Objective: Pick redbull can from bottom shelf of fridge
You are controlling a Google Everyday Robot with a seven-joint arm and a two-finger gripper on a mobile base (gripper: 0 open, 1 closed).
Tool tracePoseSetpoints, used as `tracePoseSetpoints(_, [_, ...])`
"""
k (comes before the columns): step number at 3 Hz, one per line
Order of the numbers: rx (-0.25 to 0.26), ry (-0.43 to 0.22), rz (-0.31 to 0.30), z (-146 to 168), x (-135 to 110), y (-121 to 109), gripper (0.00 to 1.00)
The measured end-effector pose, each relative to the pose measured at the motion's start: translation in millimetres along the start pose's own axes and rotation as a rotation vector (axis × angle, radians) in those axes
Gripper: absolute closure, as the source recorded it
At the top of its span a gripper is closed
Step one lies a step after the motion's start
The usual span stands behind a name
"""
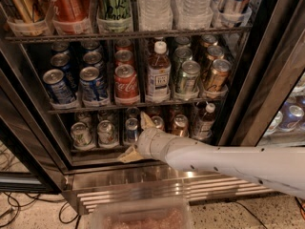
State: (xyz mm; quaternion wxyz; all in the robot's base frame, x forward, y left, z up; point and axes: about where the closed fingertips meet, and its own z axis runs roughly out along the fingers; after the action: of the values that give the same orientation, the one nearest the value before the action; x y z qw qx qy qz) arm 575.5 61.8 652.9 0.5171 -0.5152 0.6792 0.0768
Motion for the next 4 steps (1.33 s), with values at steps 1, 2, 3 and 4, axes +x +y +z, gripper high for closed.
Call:
tracePoseSetpoints(1, [0.01,0.003,0.016,6.5,0.9,-5.5,0.0])
tracePoseSetpoints(2, [0.028,0.0,0.036,10.8,2.5,-13.2,0.08])
tracePoseSetpoints(3, [0.044,-0.009,0.062,15.4,5.0,-19.7,0.13])
tracePoseSetpoints(4, [0.052,-0.023,0.08,21.0,5.4,-23.4,0.21])
